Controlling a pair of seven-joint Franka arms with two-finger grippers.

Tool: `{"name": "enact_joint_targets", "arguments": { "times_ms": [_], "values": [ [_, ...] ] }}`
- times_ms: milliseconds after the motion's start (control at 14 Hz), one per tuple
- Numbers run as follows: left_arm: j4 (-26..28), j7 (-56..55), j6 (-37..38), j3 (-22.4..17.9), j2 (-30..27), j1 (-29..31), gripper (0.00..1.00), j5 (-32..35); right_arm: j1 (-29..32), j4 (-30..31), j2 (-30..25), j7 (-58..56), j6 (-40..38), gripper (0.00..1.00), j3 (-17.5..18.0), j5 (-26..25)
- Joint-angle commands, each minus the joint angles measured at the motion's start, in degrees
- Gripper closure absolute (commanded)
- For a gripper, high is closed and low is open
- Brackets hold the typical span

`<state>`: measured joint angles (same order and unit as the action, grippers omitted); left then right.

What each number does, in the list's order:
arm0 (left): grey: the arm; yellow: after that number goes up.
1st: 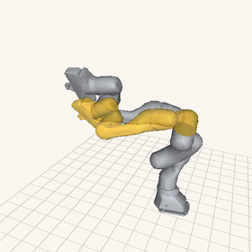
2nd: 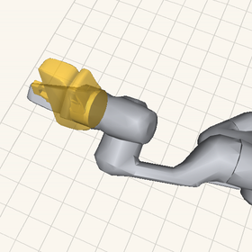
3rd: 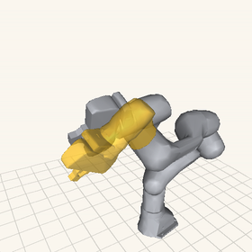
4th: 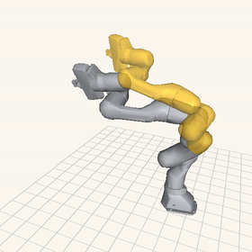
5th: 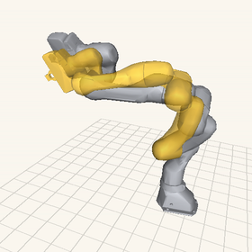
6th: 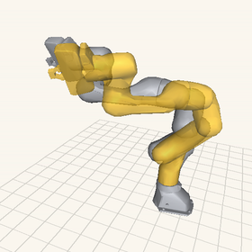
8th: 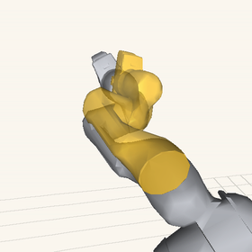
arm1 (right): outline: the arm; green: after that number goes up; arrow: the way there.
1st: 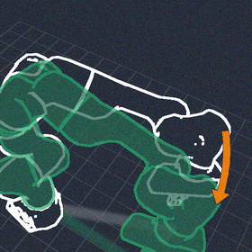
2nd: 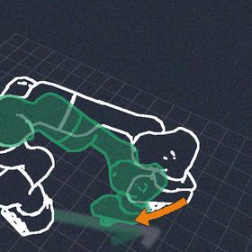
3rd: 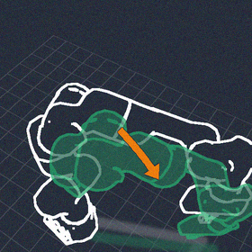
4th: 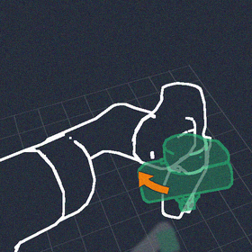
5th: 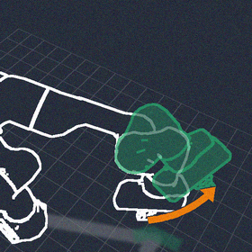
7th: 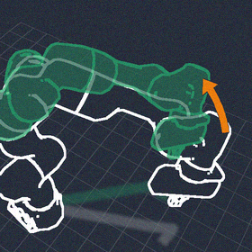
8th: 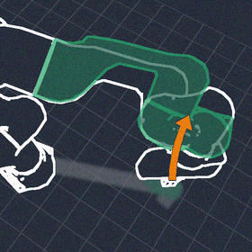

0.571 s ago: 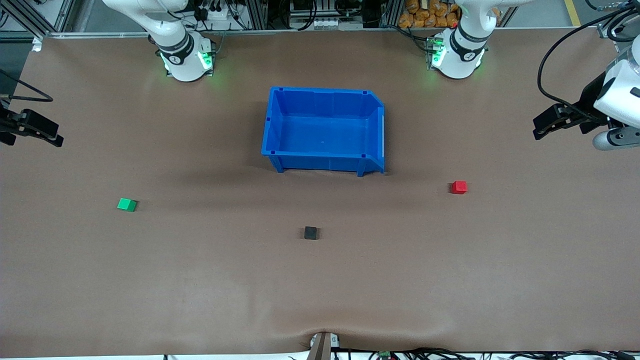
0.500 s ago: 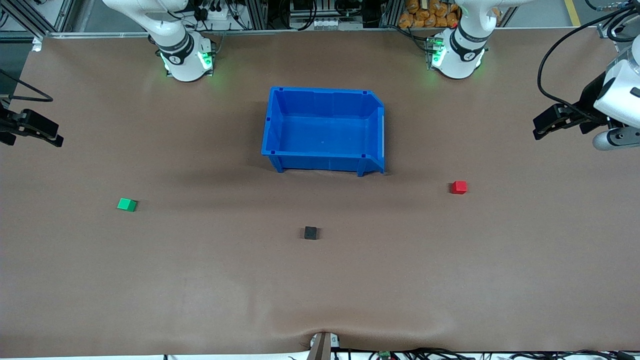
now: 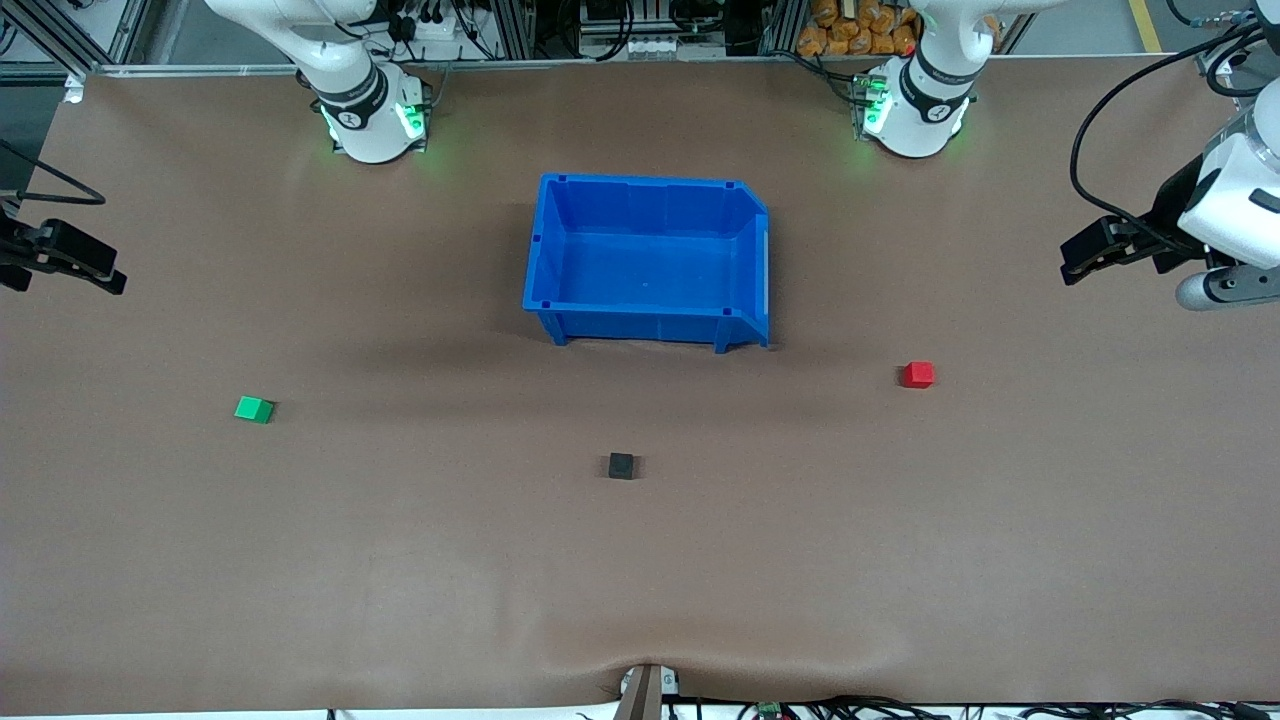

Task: Attach green and red cubes to black cube
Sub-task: 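Reach the left gripper toward the red cube while the right gripper starts moving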

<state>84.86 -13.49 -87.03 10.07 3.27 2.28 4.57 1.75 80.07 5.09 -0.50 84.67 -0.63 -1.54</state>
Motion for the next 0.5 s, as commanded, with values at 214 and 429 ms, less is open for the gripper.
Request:
{"name": "enact_joint_targets", "arguments": {
  "times_ms": [214,429],
  "values": [
    [-0.32,0.31,0.99,0.13,0.25,-0.08,0.00,0.00,0.80,-0.79,0.36,0.58,-0.21,0.00,0.54,0.04],
    [0.39,0.31,1.08,0.30,0.68,-0.08,0.00,0.00,0.62,-0.79,0.36,0.58,-0.30,0.00,0.54,-0.13]
  ]
}}
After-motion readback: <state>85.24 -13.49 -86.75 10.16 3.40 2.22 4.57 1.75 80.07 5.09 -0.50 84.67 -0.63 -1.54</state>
